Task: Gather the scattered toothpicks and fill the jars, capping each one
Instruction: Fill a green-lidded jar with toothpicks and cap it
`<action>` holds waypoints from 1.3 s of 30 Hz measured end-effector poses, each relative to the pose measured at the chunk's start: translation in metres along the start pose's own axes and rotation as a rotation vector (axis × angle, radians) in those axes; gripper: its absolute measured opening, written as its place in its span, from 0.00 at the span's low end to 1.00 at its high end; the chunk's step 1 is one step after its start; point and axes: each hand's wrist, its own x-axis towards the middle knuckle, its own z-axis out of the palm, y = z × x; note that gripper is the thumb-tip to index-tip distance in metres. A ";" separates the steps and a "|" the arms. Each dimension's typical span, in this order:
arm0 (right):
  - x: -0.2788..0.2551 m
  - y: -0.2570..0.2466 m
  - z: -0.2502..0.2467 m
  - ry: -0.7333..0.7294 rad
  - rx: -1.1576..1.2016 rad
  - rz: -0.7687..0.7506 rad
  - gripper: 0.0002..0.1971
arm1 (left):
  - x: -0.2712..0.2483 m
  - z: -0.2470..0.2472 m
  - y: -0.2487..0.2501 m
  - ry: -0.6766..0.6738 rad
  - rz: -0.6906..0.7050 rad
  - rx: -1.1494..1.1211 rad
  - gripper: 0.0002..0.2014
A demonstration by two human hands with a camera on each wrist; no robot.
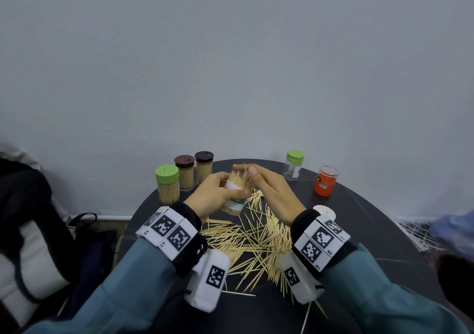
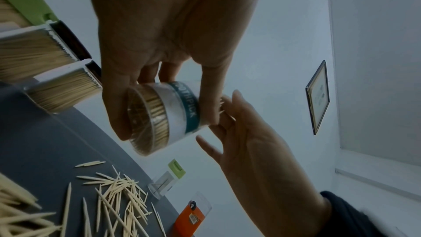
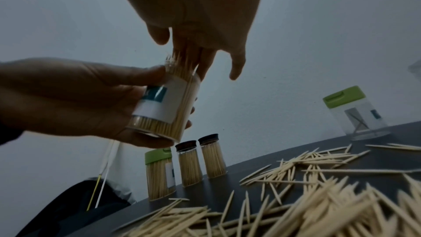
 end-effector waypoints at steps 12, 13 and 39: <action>0.008 0.006 -0.010 0.254 -0.022 0.094 0.13 | 0.002 0.001 -0.002 0.000 0.022 0.064 0.30; 0.008 0.009 -0.010 0.218 -0.010 0.125 0.14 | 0.003 0.001 -0.002 0.004 0.024 0.066 0.31; -0.011 -0.004 -0.006 -0.071 -0.147 -0.024 0.26 | 0.008 -0.005 -0.010 0.033 0.070 -0.004 0.35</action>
